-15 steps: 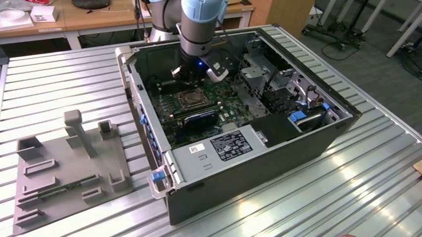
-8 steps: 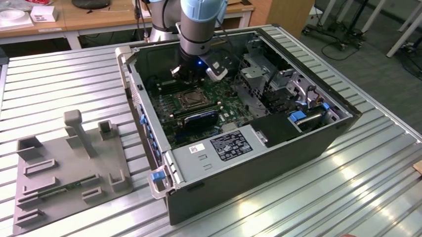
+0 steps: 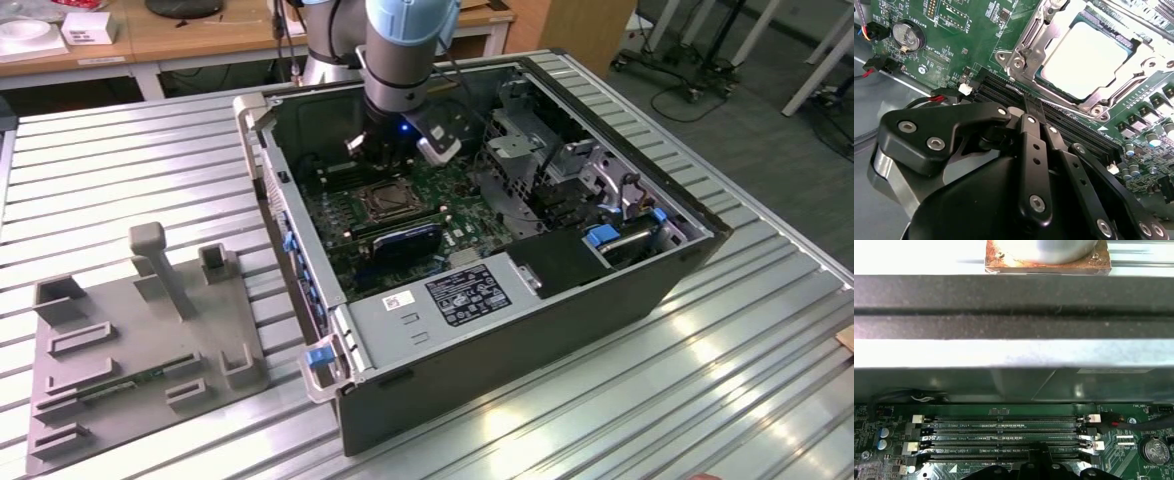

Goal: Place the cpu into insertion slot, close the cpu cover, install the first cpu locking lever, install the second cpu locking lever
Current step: 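Install the first cpu locking lever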

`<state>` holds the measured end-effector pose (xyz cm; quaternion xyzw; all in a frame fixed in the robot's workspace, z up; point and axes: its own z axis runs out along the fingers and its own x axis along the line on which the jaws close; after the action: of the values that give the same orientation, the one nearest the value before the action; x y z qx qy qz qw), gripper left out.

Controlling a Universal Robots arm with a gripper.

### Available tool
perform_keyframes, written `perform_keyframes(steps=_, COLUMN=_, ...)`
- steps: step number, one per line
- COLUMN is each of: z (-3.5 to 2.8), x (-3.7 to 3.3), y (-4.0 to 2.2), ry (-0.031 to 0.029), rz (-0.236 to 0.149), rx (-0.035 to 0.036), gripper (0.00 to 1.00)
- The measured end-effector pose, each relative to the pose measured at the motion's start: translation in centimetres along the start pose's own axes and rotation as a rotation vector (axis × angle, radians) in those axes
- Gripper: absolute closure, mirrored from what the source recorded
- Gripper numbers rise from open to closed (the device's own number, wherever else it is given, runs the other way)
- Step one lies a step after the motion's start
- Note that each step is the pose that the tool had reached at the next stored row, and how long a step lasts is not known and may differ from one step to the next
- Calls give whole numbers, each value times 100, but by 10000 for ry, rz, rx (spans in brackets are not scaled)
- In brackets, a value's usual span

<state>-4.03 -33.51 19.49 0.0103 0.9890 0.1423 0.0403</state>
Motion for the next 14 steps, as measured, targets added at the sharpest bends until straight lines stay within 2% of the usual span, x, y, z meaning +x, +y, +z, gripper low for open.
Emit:
perform_keyframes(steps=9, z=1, x=-5, y=-7, ry=0, rz=-2, rx=23, gripper=89)
perform_keyframes(steps=14, z=-30, x=-8, y=2, ry=0, rz=-2, rx=22, gripper=89)
